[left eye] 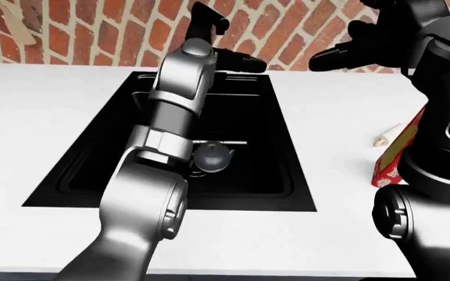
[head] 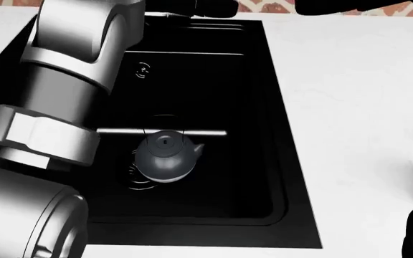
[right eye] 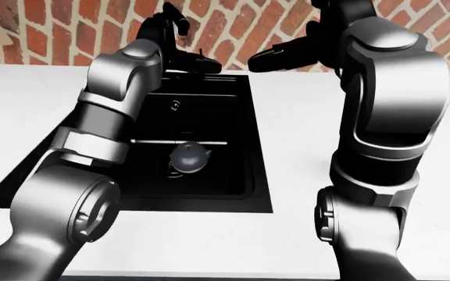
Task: Turn the sink spout to the right.
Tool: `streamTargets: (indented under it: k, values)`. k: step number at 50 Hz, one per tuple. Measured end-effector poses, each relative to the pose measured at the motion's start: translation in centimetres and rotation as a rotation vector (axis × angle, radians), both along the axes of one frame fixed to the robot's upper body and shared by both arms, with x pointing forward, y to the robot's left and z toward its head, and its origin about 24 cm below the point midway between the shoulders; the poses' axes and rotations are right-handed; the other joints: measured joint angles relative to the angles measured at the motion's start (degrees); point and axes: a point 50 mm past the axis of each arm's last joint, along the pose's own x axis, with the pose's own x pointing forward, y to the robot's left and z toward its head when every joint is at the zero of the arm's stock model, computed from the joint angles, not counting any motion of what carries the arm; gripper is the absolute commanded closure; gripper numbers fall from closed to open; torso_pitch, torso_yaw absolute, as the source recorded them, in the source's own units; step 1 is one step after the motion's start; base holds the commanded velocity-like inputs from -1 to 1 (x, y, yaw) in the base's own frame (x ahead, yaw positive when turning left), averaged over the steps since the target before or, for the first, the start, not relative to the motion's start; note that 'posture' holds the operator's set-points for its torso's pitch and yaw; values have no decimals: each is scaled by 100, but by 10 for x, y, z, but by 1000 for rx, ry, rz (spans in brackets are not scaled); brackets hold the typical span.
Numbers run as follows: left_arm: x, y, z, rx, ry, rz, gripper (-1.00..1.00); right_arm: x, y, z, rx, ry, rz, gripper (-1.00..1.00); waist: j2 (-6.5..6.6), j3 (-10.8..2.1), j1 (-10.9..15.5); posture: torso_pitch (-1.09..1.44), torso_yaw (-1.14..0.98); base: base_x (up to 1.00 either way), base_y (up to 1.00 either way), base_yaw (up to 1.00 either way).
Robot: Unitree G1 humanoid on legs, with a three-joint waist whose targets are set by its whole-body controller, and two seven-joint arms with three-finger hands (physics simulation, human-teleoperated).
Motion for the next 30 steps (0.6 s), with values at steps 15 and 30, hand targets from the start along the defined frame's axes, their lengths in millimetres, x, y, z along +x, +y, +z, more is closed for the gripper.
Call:
streamTargets:
  k: [15,30]
  values:
    - [-1,-10,2,2,-1,-19,-100,-1,0,0,-1,3,1,-100,-9,3,9,-7,0,0,0,0]
    - [-8,-29,-1,22,-4,-53,-100,-5,-4,-1,2,-1,-5,-100,-30,6,15,-7,0,0,0,0]
